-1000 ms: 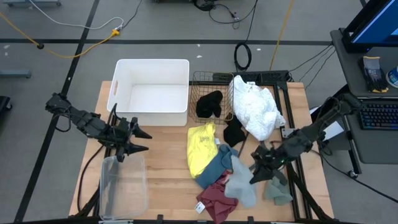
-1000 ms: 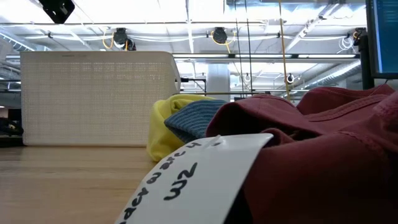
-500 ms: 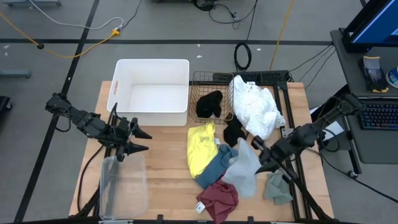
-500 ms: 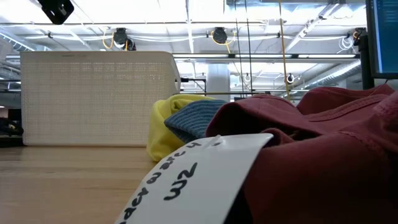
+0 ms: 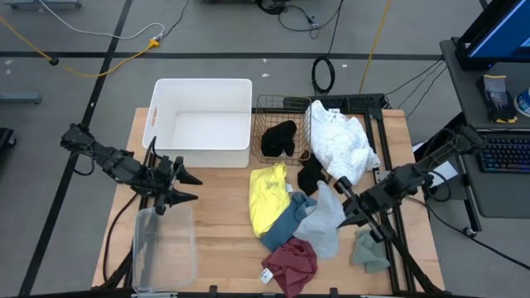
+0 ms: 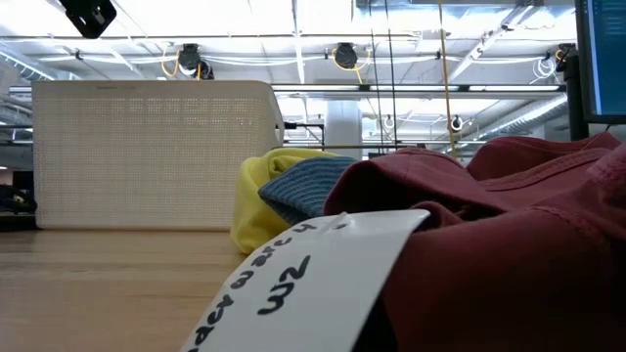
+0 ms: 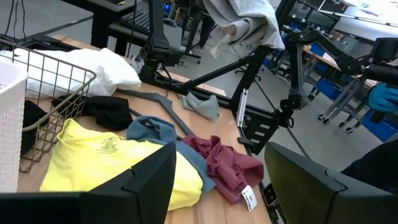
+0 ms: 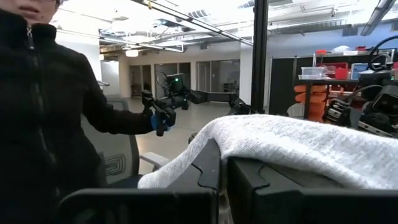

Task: Pick & Place Cloths
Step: Put the gray boxers into the wire basket

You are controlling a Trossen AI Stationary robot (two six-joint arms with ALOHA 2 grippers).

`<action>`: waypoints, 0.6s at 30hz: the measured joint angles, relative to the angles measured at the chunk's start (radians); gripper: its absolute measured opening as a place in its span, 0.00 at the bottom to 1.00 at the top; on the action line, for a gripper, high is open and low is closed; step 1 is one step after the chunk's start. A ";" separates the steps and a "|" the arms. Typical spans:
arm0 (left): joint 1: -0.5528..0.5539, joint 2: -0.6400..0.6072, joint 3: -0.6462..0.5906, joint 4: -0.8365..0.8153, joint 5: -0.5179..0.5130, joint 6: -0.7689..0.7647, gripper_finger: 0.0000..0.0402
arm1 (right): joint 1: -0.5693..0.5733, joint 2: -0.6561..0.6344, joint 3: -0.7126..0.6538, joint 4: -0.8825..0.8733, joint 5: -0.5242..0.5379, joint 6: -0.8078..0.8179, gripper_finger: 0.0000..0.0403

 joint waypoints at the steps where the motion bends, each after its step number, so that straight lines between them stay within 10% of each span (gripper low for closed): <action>1: 0.000 0.000 0.000 0.000 0.000 0.000 0.62 | -0.003 0.000 0.000 0.000 0.000 0.000 0.00; 18: 0.000 0.000 0.000 0.000 0.000 0.001 0.62 | -0.347 0.024 0.000 -0.069 0.106 -0.032 0.01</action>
